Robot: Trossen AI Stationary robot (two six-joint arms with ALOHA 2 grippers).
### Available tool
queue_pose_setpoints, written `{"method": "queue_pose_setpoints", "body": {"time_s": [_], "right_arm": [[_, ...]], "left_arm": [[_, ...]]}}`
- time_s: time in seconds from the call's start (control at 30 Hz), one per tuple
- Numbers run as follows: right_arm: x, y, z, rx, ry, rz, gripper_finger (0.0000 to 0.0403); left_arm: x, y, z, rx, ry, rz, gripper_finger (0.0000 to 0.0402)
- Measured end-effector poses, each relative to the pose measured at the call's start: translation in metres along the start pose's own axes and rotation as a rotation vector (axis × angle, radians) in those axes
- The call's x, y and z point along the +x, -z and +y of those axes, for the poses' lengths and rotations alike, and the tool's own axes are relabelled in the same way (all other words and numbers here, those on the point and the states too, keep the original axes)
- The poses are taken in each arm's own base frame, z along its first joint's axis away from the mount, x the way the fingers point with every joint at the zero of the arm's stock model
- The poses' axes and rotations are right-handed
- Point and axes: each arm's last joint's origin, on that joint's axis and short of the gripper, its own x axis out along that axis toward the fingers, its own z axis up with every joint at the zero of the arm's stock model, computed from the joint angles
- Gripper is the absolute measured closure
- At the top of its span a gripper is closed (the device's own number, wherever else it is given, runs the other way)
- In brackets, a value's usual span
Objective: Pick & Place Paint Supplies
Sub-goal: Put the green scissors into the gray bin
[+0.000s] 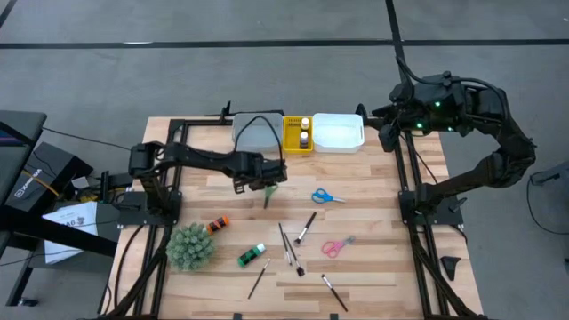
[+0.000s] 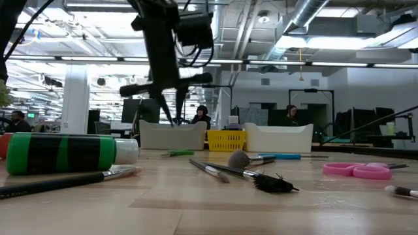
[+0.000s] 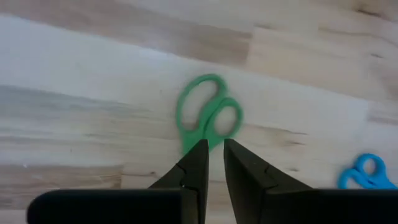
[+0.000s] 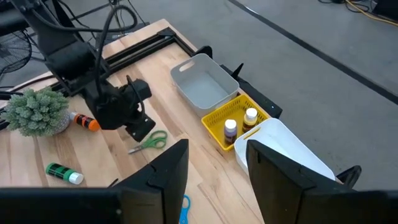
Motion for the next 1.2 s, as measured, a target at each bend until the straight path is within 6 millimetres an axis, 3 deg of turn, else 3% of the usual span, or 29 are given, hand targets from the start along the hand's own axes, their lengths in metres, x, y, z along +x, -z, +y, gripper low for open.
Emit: {"method": "queue_pose_setpoints", "body": {"time_s": [0.57, 0.97, 1.2], "right_arm": [[0.000, 0.000, 0.000, 0.012, -0.001, -0.003, 0.0245], [0.000, 0.000, 0.000, 0.004, 0.001, 0.000, 0.0245], [0.000, 0.000, 0.000, 0.004, 0.000, 0.000, 0.0245]], "left_arm": [[0.025, -0.005, 0.017, -0.041, 0.005, -0.018, 0.0358], [0.048, 0.002, 0.014, -0.037, -0.012, 0.025, 0.0399], [0.042, 0.002, 0.020, -0.042, -0.058, 0.015, 0.0391]]}}
